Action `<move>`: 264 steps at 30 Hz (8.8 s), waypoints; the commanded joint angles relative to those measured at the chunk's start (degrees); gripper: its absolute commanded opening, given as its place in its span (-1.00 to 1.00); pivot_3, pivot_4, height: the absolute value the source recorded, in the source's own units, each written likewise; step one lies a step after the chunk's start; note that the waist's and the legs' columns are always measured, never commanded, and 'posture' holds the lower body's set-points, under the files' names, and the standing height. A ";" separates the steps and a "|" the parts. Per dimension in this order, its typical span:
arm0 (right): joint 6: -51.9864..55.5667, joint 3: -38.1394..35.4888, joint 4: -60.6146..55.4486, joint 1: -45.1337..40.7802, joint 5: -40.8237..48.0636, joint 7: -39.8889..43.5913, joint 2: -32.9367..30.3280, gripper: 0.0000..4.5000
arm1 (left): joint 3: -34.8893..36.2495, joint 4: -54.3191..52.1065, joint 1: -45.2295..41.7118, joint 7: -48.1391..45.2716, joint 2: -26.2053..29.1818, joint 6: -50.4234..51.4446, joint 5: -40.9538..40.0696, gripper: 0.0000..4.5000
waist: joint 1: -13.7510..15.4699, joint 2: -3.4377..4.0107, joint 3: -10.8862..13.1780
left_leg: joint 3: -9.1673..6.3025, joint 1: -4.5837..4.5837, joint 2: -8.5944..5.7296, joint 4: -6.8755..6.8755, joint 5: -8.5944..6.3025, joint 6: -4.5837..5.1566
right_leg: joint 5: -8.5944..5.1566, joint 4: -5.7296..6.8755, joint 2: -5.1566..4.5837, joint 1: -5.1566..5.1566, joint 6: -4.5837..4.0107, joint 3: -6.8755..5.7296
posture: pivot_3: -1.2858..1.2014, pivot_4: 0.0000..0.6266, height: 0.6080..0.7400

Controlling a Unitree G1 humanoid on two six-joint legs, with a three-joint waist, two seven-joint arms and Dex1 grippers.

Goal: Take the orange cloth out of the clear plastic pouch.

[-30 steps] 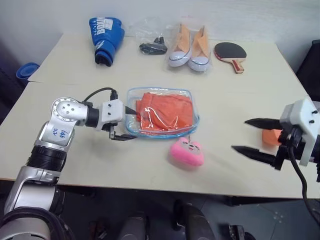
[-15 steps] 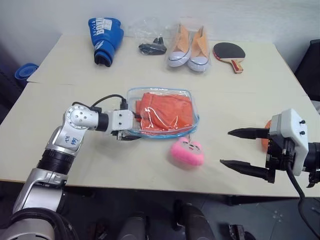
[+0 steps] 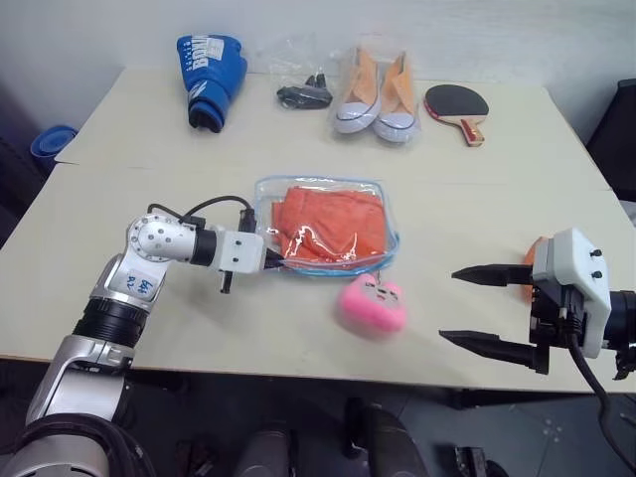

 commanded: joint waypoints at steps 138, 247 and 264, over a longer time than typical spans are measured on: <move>-58.32 49.99 43.98 -36.17 -57.00 6.92 20.80 -0.98 | -5.11 -20.54 -0.63 -8.91 -7.96 32.07 -12.57 -1.00 | -0.37 0.00 0.01 | 0.02 -0.07 -0.06 0.32 0.07 -0.05 | -0.03 0.26 0.16 -0.01 -0.06 -0.10 | 0.03 -0.52 1.00; -20.61 15.32 -1.78 2.07 -13.89 -10.24 8.69 1.00 | -6.54 9.10 -11.56 2.31 -7.39 -6.69 2.76 -0.78 | 0.43 -0.12 -0.04 | 0.39 0.00 -0.03 0.21 0.00 0.10 | 0.18 0.10 0.20 -0.02 -0.09 -0.11 | 0.03 -0.52 1.00; -21.13 30.86 1.74 -2.33 -31.27 -21.20 13.58 -0.03 | 1.71 -26.46 -2.26 19.61 -18.61 68.36 -19.14 -1.00 | -0.24 -0.12 -0.05 | 0.22 0.01 -0.01 0.30 0.04 0.04 | 0.14 0.16 0.17 0.05 -0.06 -0.03 | 0.03 -0.52 1.00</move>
